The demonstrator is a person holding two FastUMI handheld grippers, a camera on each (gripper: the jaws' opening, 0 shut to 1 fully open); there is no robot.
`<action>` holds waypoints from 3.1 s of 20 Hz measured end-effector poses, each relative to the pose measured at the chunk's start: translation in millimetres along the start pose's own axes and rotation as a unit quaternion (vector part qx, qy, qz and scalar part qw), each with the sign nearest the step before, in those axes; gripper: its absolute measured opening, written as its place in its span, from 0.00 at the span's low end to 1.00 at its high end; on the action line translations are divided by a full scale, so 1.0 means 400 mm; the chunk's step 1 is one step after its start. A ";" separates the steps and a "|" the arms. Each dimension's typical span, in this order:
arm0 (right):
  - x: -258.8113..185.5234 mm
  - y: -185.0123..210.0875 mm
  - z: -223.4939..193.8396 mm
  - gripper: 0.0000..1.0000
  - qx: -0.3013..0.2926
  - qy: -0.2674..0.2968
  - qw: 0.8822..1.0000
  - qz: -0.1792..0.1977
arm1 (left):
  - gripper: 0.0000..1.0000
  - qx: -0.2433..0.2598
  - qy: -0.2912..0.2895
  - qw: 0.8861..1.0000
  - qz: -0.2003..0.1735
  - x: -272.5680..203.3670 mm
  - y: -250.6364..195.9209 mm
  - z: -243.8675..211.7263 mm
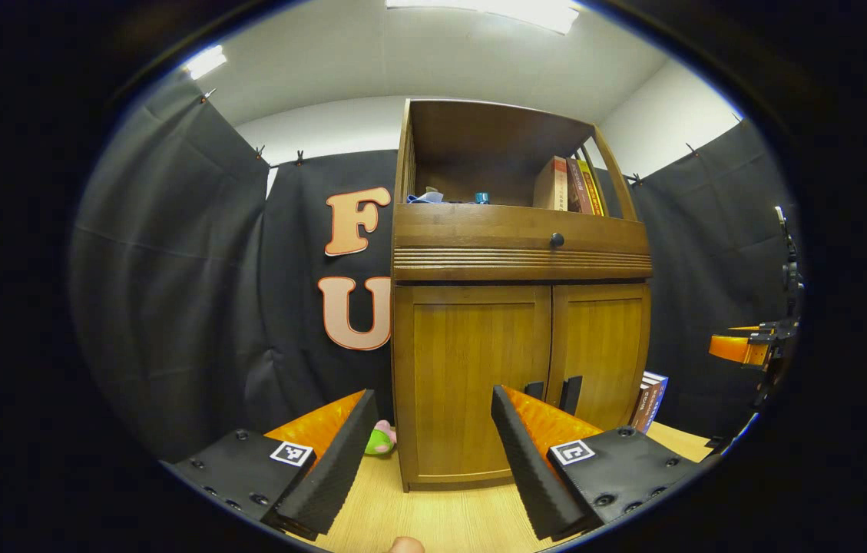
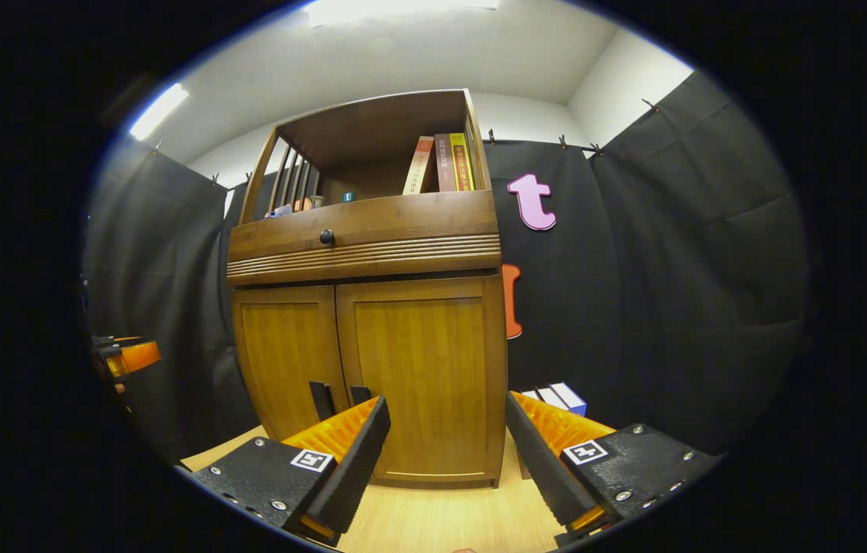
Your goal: Open the right door of the double-door shoe cabinet with the right hand, and open the left door with the left hand.
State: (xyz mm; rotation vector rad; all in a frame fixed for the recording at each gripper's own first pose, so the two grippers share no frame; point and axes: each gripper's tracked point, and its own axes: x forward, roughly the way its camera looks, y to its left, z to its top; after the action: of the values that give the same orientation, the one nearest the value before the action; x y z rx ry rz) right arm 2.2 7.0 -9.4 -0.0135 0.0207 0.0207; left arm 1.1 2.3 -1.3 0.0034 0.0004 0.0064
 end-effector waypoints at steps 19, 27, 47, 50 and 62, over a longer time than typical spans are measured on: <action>0.106 0.163 -0.118 0.93 -0.007 0.039 0.999 0.033 | 0.97 0.006 0.006 1.000 0.016 0.009 0.057 -0.022; 0.227 0.299 -0.237 0.93 -0.022 0.063 0.996 0.059 | 0.95 0.011 0.013 0.999 0.032 0.016 0.105 -0.043; 0.540 0.373 -0.397 0.66 -0.016 0.059 0.998 0.020 | 0.95 0.019 0.023 0.997 0.069 0.024 0.189 -0.074; 0.552 0.378 -0.415 0.67 -0.012 0.066 0.998 0.018 | 0.95 0.018 0.025 0.997 0.070 0.025 0.191 -0.075; 0.493 0.371 -0.412 0.32 0.007 0.070 0.996 0.051 | 0.97 0.016 0.037 0.996 0.085 0.023 0.206 -0.083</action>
State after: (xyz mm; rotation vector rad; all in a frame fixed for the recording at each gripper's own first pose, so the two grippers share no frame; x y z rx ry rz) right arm 192.7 157.2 -180.2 0.0005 0.1626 0.1220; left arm 9.7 85.1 -34.4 0.0354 0.0734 0.1772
